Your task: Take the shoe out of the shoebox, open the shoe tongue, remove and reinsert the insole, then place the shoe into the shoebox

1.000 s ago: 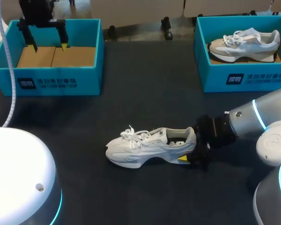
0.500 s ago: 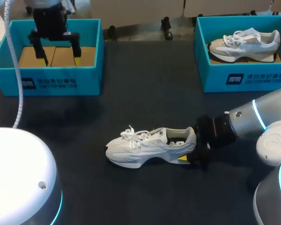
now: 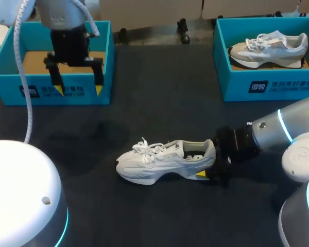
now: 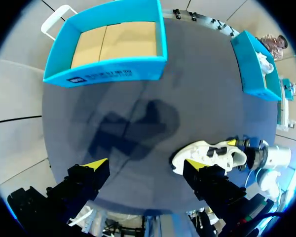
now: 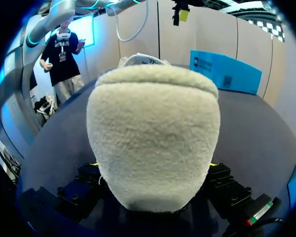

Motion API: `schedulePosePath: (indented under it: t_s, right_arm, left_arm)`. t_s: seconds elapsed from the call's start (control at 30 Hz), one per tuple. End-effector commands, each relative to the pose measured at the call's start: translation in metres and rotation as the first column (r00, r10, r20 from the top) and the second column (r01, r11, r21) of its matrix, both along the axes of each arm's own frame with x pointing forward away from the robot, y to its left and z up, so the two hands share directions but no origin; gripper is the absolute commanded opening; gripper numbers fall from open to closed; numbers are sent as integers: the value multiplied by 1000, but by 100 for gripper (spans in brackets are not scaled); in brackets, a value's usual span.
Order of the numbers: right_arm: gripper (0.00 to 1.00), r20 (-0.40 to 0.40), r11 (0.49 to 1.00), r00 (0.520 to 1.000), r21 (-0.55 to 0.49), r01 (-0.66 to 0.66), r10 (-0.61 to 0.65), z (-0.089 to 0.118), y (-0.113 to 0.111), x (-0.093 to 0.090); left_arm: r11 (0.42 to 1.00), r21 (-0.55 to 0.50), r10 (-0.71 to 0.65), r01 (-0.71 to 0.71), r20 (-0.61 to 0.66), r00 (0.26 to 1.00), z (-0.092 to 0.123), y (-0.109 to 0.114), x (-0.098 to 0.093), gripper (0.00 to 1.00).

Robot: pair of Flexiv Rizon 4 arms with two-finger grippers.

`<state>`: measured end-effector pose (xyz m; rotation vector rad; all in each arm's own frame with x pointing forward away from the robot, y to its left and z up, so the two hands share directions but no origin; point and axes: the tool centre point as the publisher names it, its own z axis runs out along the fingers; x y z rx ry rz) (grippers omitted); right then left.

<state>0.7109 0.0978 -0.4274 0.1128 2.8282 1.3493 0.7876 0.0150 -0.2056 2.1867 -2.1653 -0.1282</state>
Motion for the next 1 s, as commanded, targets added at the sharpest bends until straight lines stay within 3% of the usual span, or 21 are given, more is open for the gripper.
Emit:
schedulePosePath:
  t_s: [0.03, 0.63, 1.0]
  right_arm:
    - [0, -1, 1000, 1000, -5, 2, -2, -1, 0, 1]
    - [0, -1, 1000, 1000, -5, 2, -2, -1, 0, 1]
    - [0, -1, 1000, 1000, -5, 2, -2, -1, 0, 1]
  left_arm:
    - [1000, 4, 4, -4, 25, 1000, -9, -13, -19, 100]
    - [999, 31, -22, 21, 34, 999, -26, -87, -76, 100]
    - [998, 30, -55, 54, 30, 998, -43, -133, -96, 100]
